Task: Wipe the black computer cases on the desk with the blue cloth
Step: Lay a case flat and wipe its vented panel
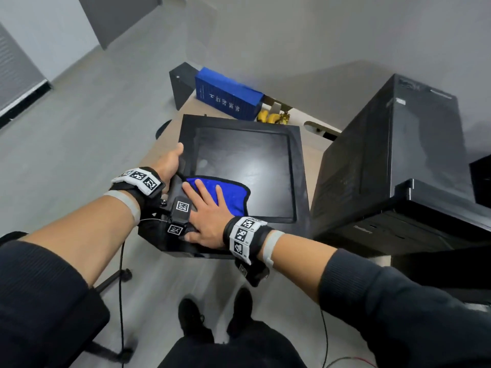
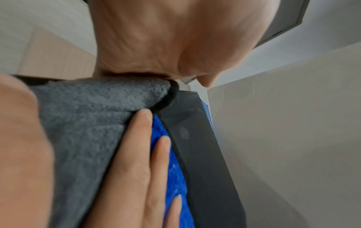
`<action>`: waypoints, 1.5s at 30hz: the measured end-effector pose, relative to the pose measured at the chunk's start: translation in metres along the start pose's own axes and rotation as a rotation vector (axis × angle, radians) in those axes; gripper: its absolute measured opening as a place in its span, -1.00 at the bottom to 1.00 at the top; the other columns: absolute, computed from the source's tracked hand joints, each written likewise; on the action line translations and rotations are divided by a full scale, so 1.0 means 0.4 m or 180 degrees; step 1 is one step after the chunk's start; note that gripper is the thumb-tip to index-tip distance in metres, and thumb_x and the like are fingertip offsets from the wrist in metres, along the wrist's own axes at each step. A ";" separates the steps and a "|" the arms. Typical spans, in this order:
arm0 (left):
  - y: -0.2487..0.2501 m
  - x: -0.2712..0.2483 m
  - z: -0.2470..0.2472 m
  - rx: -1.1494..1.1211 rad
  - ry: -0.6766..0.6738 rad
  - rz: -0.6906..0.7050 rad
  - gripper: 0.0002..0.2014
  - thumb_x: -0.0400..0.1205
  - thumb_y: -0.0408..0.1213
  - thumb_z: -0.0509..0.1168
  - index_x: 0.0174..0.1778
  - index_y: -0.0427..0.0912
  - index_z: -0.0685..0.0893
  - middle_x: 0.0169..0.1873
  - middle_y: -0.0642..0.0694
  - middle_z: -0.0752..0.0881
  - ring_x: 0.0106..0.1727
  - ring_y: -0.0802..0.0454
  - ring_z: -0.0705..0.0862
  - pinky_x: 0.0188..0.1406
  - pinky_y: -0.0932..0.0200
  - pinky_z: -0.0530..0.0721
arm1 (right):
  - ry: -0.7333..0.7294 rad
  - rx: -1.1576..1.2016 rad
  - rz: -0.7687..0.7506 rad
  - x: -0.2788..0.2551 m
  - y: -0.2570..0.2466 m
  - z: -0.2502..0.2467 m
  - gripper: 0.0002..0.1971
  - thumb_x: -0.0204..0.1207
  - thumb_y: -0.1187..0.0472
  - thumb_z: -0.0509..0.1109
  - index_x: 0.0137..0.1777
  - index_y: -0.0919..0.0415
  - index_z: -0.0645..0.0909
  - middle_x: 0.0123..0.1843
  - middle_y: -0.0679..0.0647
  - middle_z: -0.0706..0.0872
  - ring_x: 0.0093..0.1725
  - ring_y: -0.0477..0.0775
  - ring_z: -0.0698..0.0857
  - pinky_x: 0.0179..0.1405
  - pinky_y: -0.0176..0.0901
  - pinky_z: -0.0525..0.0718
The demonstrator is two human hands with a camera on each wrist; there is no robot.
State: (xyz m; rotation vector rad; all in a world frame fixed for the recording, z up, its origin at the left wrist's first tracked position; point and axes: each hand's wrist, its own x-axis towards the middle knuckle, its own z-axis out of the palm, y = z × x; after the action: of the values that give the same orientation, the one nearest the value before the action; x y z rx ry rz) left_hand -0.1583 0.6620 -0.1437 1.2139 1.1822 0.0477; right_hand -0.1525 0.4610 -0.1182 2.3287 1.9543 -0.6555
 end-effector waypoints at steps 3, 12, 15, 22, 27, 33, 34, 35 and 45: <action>-0.036 0.065 0.002 0.0289 0.0269 -0.0133 0.01 0.29 0.39 0.32 0.55 -0.25 0.50 0.44 -0.27 0.63 0.40 -0.31 0.64 0.43 -0.28 0.56 | 0.0183 0.0141 -0.0085 -0.047 0.040 0.008 -0.28 0.56 -0.13 0.34 0.68 -0.14 0.15 0.77 0.03 -0.26 0.72 0.17 -0.33 0.62 0.45 -0.27; 0.065 -0.077 0.083 0.1160 0.0752 -0.0019 -0.01 0.45 0.06 0.55 0.61 -0.33 0.17 0.55 -0.35 0.42 0.52 -0.35 0.46 0.53 -0.18 0.45 | 0.0481 0.0690 0.1545 -0.273 0.286 0.002 -0.21 0.53 -0.16 0.31 0.69 -0.22 0.01 0.75 0.00 -0.36 0.71 0.10 -0.35 0.66 0.36 -0.19; 0.084 -0.093 0.124 0.1606 0.0702 -0.0121 0.18 0.40 0.17 0.57 0.70 -0.31 0.00 0.63 -0.35 0.29 0.62 -0.36 0.33 0.60 -0.19 0.34 | 0.0632 0.0999 0.2099 -0.227 0.335 -0.029 -0.23 0.53 -0.18 0.31 0.68 -0.22 0.04 0.74 0.08 -0.37 0.71 0.17 -0.34 0.63 0.35 -0.18; 0.074 -0.088 0.163 0.1972 0.0567 -0.0240 0.42 0.36 0.18 0.61 0.71 -0.22 -0.40 0.70 -0.30 0.00 0.73 -0.29 0.05 0.71 -0.21 0.08 | 0.0815 0.1370 0.2640 -0.060 0.468 -0.127 -0.19 0.52 -0.15 0.35 0.70 -0.16 0.03 0.75 0.14 -0.32 0.72 0.22 -0.29 0.63 0.39 -0.19; 0.061 -0.081 0.159 0.1940 0.0637 -0.0151 0.43 0.34 0.20 0.62 0.72 -0.23 -0.36 0.68 -0.33 0.03 0.71 -0.31 0.09 0.71 -0.17 0.11 | 0.0789 0.1323 0.2498 0.091 0.570 -0.207 -0.22 0.48 -0.14 0.37 0.66 -0.21 0.11 0.76 0.06 -0.26 0.72 0.17 -0.26 0.58 0.51 -0.17; 0.054 -0.080 0.169 0.2024 0.0788 -0.0080 0.41 0.33 0.19 0.62 0.72 -0.28 -0.32 0.66 -0.36 0.07 0.69 -0.31 0.07 0.68 -0.11 0.07 | 0.0568 0.0952 0.1581 0.288 0.463 -0.245 -0.29 0.45 -0.04 0.36 0.63 -0.14 0.24 0.75 0.01 0.02 0.72 0.08 -0.12 0.58 0.49 -0.19; 0.054 -0.080 0.171 0.2035 0.0816 -0.0046 0.40 0.33 0.17 0.62 0.72 -0.30 -0.30 0.66 -0.38 0.08 0.68 -0.31 0.08 0.68 -0.10 0.08 | 0.0499 0.0932 0.1266 0.319 0.399 -0.237 -0.29 0.46 -0.02 0.36 0.62 -0.17 0.24 0.75 0.00 0.00 0.73 0.06 -0.13 0.59 0.45 -0.22; 0.054 -0.080 0.173 0.2043 0.0837 -0.0009 0.39 0.34 0.14 0.63 0.71 -0.31 -0.28 0.65 -0.40 0.09 0.68 -0.32 0.09 0.67 -0.08 0.07 | 0.0400 0.0936 0.0988 0.345 0.338 -0.231 -0.30 0.47 0.00 0.35 0.62 -0.21 0.24 0.77 0.00 -0.05 0.73 0.06 -0.15 0.59 0.42 -0.25; 0.064 -0.079 0.171 0.2065 0.0672 0.0006 0.40 0.35 0.18 0.61 0.72 -0.25 -0.33 0.68 -0.36 0.05 0.69 -0.33 0.07 0.70 -0.16 0.09 | 0.0721 0.1047 0.1758 0.180 0.564 -0.237 -0.39 0.55 0.09 0.26 0.62 -0.15 0.28 0.77 0.07 -0.05 0.74 0.19 -0.11 0.63 0.36 -0.12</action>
State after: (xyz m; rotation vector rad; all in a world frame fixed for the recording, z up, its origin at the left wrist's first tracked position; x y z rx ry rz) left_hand -0.1103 0.6070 -0.1122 1.8091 1.4364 -0.2282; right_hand 0.0982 0.5084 -0.1105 3.0690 1.2159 -0.7232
